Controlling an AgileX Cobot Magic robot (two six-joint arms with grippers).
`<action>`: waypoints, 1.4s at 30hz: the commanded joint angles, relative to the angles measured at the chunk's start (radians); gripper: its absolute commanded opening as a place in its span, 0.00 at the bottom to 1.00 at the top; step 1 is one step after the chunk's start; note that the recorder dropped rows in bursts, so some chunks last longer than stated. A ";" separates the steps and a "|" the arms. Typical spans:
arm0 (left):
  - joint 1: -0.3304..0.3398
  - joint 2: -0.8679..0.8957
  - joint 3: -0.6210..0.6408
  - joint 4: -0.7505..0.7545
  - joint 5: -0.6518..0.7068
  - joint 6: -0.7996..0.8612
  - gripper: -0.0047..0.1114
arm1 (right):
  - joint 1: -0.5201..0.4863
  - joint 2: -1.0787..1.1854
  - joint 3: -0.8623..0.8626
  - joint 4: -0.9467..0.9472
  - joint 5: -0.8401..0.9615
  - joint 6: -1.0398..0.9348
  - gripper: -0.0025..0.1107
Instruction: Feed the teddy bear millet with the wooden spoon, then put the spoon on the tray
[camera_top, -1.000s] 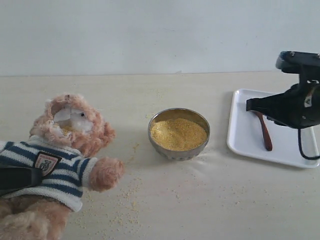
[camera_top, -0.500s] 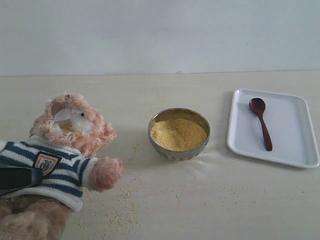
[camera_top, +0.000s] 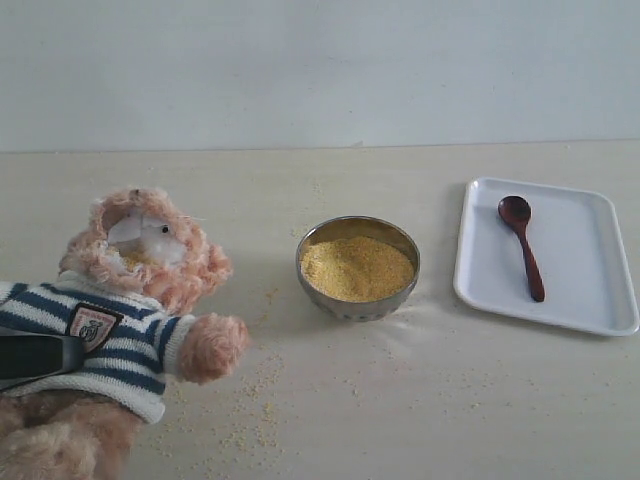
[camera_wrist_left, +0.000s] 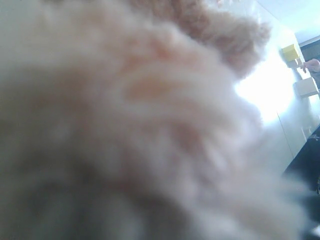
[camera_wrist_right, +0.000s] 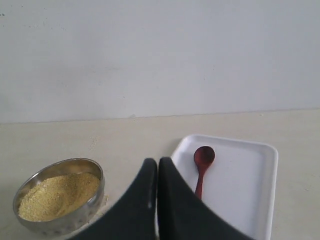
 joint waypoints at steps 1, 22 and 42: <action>0.004 -0.007 0.001 -0.023 0.022 0.005 0.08 | -0.002 -0.140 0.078 0.021 0.006 -0.100 0.02; 0.004 -0.007 0.001 -0.023 0.022 0.005 0.08 | -0.001 -0.292 0.113 0.109 0.087 -0.302 0.02; 0.004 -0.007 0.001 -0.023 0.022 0.005 0.08 | -0.001 -0.296 0.113 0.109 0.080 -0.292 0.02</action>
